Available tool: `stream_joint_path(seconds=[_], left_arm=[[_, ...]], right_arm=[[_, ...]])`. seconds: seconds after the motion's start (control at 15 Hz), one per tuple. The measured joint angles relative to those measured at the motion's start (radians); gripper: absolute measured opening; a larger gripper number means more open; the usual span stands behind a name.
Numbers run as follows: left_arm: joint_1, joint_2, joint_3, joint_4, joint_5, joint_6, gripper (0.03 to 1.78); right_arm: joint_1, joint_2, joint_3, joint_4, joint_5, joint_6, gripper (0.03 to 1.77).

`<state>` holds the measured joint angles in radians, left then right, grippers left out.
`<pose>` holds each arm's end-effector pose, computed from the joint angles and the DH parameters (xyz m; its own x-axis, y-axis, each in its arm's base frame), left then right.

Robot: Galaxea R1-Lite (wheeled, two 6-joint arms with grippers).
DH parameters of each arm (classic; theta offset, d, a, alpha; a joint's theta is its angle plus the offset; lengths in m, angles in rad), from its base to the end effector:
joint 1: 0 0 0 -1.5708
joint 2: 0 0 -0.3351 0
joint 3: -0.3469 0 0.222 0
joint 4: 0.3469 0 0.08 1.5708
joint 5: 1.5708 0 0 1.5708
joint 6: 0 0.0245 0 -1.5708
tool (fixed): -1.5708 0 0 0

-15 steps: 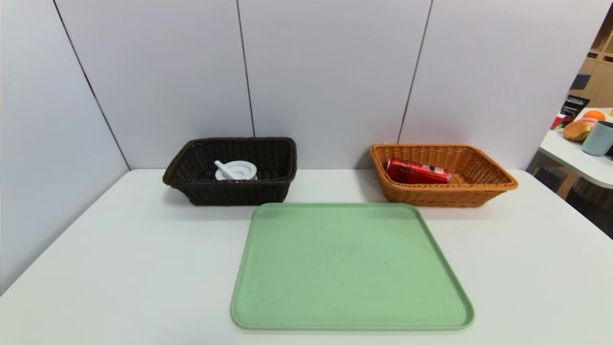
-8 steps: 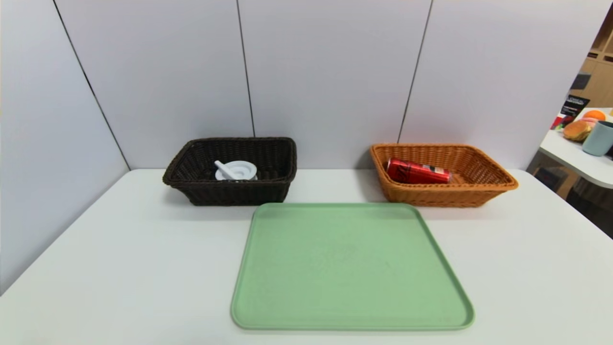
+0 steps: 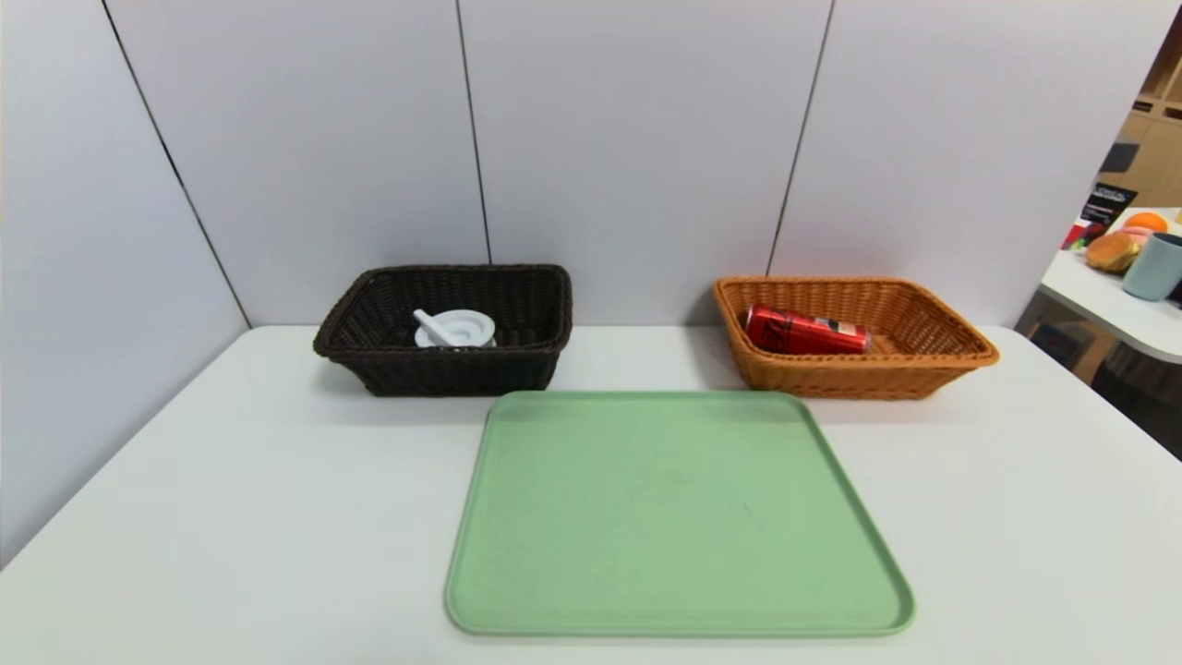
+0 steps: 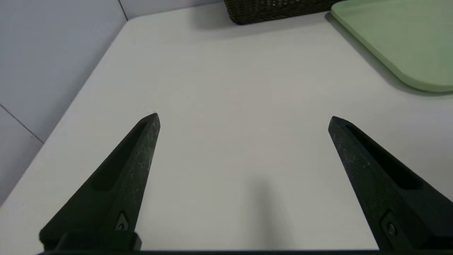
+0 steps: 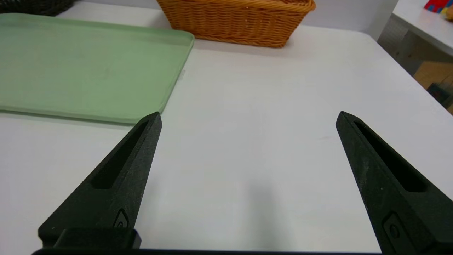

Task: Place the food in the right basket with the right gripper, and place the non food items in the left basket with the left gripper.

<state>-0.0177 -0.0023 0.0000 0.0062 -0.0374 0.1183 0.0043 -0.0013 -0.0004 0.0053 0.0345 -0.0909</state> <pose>-0.0220 -0.0005 0.0748 0.9985 -0.0551 -0.0039 0.0551 0.9915 0.1179 -0.0220 0.0008 0.0750 0.9992 0.0388 -0.0036 -0.0390 0.9951 -0.0907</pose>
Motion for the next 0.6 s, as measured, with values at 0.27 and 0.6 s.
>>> stream_joint_path(seconds=[0.27,0.6], left_arm=[[0.001,0.000,0.000,0.003,0.000,-0.040,1.69],[0.000,0.000,0.000,0.003,0.001,-0.041,1.69]], right_arm=[[0.000,0.000,0.000,-0.003,-0.015,0.048,1.70],[0.000,0.000,0.000,-0.003,-0.029,0.051,1.70]])
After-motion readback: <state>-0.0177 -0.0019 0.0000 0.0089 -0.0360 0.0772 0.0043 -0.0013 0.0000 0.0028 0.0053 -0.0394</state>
